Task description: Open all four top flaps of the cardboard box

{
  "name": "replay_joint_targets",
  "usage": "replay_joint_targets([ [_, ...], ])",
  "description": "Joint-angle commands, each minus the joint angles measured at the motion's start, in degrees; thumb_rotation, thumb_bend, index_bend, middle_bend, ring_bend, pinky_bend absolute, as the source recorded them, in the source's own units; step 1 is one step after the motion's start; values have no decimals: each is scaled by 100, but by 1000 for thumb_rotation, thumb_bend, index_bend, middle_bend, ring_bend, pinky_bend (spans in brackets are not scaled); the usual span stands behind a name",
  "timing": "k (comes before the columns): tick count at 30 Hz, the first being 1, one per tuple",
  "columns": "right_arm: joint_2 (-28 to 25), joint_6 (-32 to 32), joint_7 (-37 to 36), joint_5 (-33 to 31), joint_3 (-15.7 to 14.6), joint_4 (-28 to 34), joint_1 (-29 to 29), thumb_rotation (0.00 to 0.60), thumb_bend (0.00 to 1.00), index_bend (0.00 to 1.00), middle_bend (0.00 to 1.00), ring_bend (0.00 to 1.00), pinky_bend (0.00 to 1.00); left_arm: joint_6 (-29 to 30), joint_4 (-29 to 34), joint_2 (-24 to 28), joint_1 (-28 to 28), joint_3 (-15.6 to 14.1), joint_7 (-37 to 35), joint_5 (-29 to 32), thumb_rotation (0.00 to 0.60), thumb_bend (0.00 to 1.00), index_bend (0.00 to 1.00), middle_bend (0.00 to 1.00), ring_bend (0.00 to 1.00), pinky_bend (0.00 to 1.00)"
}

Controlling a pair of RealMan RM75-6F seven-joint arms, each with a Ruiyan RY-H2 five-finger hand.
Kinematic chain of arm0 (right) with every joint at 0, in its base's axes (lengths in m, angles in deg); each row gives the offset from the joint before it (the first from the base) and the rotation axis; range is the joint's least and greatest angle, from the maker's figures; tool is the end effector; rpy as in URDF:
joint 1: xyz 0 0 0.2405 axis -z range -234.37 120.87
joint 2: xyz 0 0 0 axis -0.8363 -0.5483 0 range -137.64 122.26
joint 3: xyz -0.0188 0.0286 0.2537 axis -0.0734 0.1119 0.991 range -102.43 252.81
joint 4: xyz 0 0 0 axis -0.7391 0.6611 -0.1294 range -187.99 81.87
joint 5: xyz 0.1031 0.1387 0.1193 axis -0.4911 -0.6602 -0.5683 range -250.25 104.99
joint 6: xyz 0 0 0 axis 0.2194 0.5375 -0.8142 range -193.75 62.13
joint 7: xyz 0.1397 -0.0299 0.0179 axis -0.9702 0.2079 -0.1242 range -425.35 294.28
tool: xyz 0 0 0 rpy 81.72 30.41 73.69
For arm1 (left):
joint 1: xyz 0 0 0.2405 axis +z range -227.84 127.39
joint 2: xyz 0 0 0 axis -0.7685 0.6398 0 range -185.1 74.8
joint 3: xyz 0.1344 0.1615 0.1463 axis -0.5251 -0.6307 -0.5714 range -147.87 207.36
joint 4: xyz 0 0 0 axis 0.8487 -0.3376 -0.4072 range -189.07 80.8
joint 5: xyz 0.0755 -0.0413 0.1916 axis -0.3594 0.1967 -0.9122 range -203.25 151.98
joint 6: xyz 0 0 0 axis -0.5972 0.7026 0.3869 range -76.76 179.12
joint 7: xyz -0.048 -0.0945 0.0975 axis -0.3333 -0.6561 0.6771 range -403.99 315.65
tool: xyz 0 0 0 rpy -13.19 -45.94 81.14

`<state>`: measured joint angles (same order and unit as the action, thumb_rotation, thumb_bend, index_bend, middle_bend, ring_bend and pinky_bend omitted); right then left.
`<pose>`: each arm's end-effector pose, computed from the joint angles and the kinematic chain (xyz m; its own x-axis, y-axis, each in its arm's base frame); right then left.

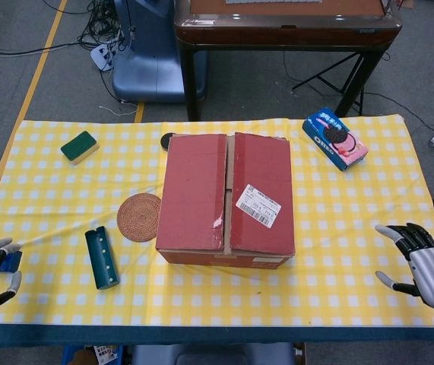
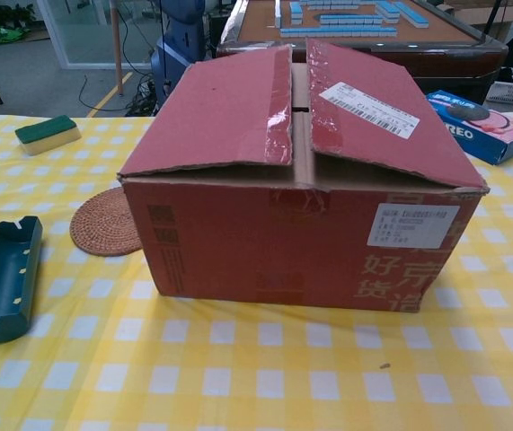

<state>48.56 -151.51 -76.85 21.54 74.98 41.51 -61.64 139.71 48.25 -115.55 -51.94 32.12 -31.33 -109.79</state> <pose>-0.2983 -0.1685 0.1845 0.3169 -0.0644 0.9463 -0.9421 -0.1365 0.3062 -0.2922 0.1607 0.1725 0.4979 -0.0088 0.8672 0.8655 0.0680 -0.4963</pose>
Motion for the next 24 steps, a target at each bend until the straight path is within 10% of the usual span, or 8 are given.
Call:
replay_joint_targets([
  [1,-6,0,-2,7,1,6,-6,600,136,180,223,169,121,-13,-15,-14,4,-9,-6,12,600,432,346,224,130,0],
  [18,-428,766,287,213,175,701,-682,600,139,180,222,169,120,-63,-70,-51,-20,1,-73,23,600,432,347,224,130,0],
  [24,-805,1671,404,341,471,1376,-1507,600,287,180,223,169,121,-49,-64,-66,-20,-13,-111,-33,600,432,347,224,130,0],
])
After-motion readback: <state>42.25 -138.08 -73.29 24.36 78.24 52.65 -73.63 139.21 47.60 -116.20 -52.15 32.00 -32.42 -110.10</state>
